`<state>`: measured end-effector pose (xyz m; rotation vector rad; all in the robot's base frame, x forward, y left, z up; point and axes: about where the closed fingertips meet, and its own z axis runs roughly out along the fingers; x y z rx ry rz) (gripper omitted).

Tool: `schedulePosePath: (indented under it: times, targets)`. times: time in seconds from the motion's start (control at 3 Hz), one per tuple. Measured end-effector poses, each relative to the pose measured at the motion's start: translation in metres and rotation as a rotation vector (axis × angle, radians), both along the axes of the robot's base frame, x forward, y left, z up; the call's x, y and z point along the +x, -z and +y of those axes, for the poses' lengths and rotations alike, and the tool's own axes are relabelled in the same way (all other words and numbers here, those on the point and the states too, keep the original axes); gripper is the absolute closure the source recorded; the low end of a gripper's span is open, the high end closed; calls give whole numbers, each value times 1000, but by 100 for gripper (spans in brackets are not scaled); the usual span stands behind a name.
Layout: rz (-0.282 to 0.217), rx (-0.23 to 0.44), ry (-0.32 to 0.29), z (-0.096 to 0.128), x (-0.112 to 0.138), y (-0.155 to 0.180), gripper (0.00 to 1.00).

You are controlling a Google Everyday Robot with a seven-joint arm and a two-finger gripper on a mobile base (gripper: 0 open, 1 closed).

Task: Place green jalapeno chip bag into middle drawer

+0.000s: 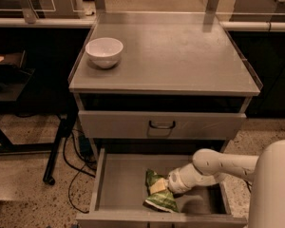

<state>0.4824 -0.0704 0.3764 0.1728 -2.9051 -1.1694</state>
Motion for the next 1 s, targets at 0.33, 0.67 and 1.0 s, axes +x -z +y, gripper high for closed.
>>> schedulePosePath:
  times: [0.33,0.67,1.0]
  targets:
    - [3,1,0,1,-1,2,86]
    - [3,1,0,1,-1,2,56]
    - [3,1,-1,1,-1,2,31]
